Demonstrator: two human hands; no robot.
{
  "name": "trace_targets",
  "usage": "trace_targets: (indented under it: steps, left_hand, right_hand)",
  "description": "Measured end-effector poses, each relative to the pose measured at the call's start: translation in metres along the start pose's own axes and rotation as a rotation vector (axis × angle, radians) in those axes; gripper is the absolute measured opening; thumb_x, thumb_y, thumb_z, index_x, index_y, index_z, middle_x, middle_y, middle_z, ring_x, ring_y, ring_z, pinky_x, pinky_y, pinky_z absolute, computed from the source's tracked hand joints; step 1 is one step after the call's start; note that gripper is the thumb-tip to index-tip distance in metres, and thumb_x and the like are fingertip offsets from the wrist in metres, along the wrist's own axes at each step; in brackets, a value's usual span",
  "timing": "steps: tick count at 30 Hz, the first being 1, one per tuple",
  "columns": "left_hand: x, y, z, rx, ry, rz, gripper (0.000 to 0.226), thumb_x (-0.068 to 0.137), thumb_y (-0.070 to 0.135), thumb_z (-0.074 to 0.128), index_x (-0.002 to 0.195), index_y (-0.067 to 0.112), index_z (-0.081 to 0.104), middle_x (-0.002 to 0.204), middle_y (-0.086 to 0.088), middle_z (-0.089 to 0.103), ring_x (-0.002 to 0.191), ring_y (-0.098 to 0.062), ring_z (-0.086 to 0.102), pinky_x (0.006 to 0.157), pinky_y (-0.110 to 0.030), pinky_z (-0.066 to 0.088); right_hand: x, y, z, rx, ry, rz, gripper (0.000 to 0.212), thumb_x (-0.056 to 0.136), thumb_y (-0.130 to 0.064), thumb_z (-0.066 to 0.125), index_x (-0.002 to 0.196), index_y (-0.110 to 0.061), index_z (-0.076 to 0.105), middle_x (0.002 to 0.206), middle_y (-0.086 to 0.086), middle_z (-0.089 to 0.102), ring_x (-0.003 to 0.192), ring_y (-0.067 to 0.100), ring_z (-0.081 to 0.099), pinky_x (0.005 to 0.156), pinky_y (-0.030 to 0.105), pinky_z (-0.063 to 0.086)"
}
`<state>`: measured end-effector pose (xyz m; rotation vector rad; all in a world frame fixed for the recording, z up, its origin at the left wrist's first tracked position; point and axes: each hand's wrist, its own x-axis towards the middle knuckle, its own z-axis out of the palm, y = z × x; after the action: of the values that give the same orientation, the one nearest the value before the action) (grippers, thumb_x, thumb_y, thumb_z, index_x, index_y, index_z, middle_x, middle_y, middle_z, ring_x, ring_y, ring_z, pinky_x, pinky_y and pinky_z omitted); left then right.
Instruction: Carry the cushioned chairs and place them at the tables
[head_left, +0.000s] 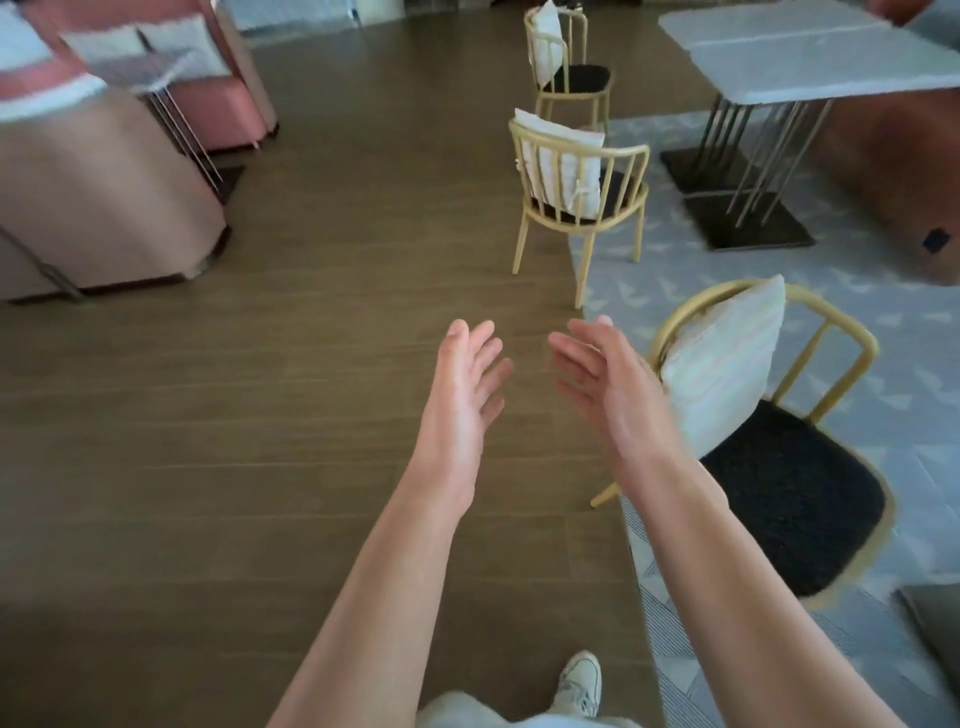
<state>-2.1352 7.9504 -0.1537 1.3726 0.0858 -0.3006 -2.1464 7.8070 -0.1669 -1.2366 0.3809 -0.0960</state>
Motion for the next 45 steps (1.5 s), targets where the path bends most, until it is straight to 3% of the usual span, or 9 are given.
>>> trace_targets:
  steps: [5,13,19,22,26,31,37,43,45]
  left_hand:
    - [0.053,0.015,-0.012,-0.02,0.019,0.016,0.059,0.104,0.061,0.026,0.149,0.03,0.048,0.148,0.009,0.054,0.127,-0.005,0.058,0.118,-0.041,0.036]
    - [0.176,0.014,0.001,0.009,-0.117,-0.081,0.059,0.103,0.061,0.027,0.148,0.029,0.05,0.146,0.007,0.056,0.126,-0.007,0.059,0.118,-0.044,0.035]
    - [0.291,0.038,0.029,0.072,-0.384,-0.139,0.057,0.103,0.062,0.027,0.144,0.031,0.05,0.144,0.009,0.058,0.128,-0.007,0.057,0.119,-0.044,0.034]
    - [0.328,0.048,0.049,0.098,-0.506,-0.146,0.067,0.092,0.07,0.033,0.143,0.031,0.051,0.142,0.009,0.06,0.127,-0.006,0.058,0.116,-0.041,0.036]
    - [0.355,0.046,0.08,0.149,-0.61,-0.174,0.07,0.084,0.073,0.035,0.139,0.034,0.052,0.14,0.01,0.061,0.124,-0.005,0.06,0.116,-0.042,0.036]
    - [0.369,0.034,0.123,0.206,-0.674,-0.185,0.042,0.097,0.067,0.033,0.122,0.043,0.056,0.136,0.011,0.063,0.121,-0.004,0.062,0.117,-0.045,0.036]
    - [0.383,0.022,0.164,0.287,-0.677,-0.166,0.045,0.088,0.07,0.038,0.118,0.045,0.059,0.129,0.014,0.067,0.114,-0.003,0.066,0.109,-0.039,0.045]
    - [0.398,-0.023,0.196,0.39,-0.691,-0.247,0.041,0.101,0.059,0.037,0.129,0.034,0.055,0.13,0.008,0.067,0.11,-0.005,0.069,0.104,-0.04,0.049]
    - [0.404,-0.043,0.206,0.445,-0.695,-0.299,0.039,0.103,0.055,0.039,0.13,0.032,0.055,0.126,0.008,0.068,0.107,-0.007,0.07,0.103,-0.042,0.051]
  right_hand:
    - [0.052,-0.011,0.018,-0.02,-0.024,0.006,0.043,0.103,-0.047,0.045,0.134,-0.021,0.059,0.123,-0.007,0.071,0.12,0.007,0.062,0.103,0.033,0.048]
    - [0.142,-0.006,0.011,0.036,0.196,0.03,0.046,0.101,-0.048,0.048,0.135,-0.018,0.059,0.121,-0.005,0.072,0.113,0.007,0.066,0.105,0.036,0.049]
    - [0.218,-0.023,0.011,0.128,0.433,-0.024,0.038,0.097,-0.049,0.053,0.121,-0.023,0.067,0.115,-0.005,0.075,0.11,0.01,0.069,0.102,0.038,0.051]
    - [0.236,-0.028,0.01,0.127,0.526,-0.066,0.037,0.095,-0.051,0.052,0.12,-0.027,0.066,0.116,-0.007,0.074,0.11,0.007,0.068,0.1,0.033,0.051]
    - [0.245,-0.033,-0.004,0.145,0.64,-0.062,0.031,0.101,-0.044,0.05,0.123,-0.025,0.062,0.122,-0.006,0.071,0.113,0.007,0.066,0.101,0.03,0.05]
    - [0.253,-0.043,-0.048,0.162,0.74,-0.029,0.038,0.104,-0.039,0.048,0.133,-0.017,0.06,0.124,0.0,0.07,0.117,0.014,0.064,0.104,0.033,0.049]
    - [0.263,-0.04,-0.101,0.159,0.77,0.002,0.016,0.104,-0.037,0.047,0.104,-0.031,0.062,0.12,-0.004,0.069,0.11,0.009,0.065,0.101,0.032,0.05]
    - [0.262,-0.01,-0.14,0.167,0.858,0.087,0.028,0.104,-0.042,0.046,0.125,-0.026,0.057,0.126,-0.002,0.065,0.116,0.012,0.062,0.105,0.036,0.047]
    - [0.255,0.005,-0.149,0.128,0.87,0.147,0.022,0.103,-0.043,0.047,0.118,-0.031,0.058,0.123,-0.004,0.066,0.115,0.01,0.06,0.104,0.036,0.046]
